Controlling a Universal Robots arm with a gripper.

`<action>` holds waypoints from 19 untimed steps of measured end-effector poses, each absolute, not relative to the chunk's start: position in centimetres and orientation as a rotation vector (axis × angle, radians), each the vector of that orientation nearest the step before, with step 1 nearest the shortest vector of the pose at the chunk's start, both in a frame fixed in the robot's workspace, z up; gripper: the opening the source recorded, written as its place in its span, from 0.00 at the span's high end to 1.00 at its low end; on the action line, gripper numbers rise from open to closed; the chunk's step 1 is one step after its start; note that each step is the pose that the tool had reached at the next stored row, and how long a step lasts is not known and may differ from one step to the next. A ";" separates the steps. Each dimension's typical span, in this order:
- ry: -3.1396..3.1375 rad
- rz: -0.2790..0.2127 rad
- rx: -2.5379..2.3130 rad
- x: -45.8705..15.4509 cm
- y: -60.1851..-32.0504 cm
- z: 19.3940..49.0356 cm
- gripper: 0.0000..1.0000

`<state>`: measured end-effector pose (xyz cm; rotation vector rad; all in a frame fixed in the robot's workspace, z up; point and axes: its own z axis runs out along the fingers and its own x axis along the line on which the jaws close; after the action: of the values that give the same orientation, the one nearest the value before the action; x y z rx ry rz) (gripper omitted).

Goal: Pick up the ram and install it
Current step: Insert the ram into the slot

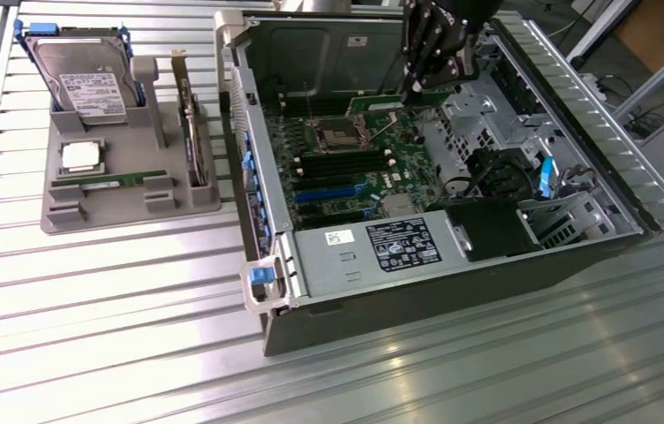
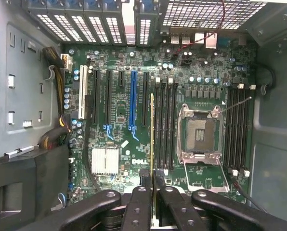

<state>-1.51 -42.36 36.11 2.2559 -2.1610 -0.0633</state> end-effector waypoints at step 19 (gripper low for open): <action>-2.161 -0.063 2.256 -1.5 -42.4 35.3 0.87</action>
<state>-1.50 -42.36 35.26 2.2559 -2.1610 -0.0633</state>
